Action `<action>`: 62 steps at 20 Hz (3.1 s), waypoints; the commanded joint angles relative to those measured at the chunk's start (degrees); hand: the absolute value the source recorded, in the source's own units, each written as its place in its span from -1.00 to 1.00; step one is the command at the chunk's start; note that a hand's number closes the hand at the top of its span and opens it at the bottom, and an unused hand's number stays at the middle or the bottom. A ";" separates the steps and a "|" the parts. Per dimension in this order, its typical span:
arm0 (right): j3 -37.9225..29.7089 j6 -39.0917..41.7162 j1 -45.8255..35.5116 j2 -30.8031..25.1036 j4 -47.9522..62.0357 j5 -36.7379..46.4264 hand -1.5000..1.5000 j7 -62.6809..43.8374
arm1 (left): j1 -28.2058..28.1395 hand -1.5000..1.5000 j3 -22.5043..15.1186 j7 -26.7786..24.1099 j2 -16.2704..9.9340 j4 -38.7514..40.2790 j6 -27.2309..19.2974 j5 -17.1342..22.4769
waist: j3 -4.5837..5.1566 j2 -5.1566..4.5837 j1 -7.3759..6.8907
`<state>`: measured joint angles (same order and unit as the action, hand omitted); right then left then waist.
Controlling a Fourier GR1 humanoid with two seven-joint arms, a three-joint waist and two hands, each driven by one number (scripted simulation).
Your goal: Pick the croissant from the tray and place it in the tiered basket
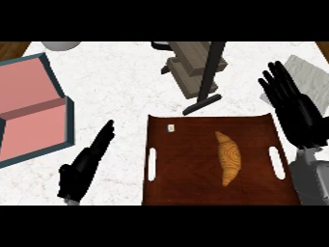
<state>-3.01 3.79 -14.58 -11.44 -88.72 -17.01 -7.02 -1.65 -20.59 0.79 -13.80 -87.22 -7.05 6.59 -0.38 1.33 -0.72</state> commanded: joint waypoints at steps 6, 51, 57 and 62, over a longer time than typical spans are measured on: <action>-8.58 19.20 -7.69 -7.66 3.16 -14.89 1.00 7.40 | 7.92 0.00 8.17 -2.96 0.65 -3.62 -11.26 -6.44 | 0.18 -1.35 -0.25; 23.56 47.26 -9.14 -21.48 -34.84 21.92 -1.00 -33.68 | 9.35 0.00 9.53 -1.10 6.17 -0.48 -9.58 -8.67 | 0.41 -1.35 0.47; 25.70 48.42 -8.69 -21.03 -33.21 26.39 -1.00 -35.97 | 8.73 0.00 10.31 2.27 5.05 -3.64 -8.14 -8.96 | 0.38 -1.32 0.41; 26.59 49.83 -10.55 -20.75 -32.00 28.37 -1.00 -37.56 | 9.37 0.00 9.97 -3.23 8.26 2.82 -9.54 -10.75 | 0.42 -1.46 0.44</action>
<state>22.04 50.71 -21.90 -33.87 -124.89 7.58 -43.81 7.51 -10.69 1.66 -7.63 -89.02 -16.13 -3.52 0.01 0.04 -0.09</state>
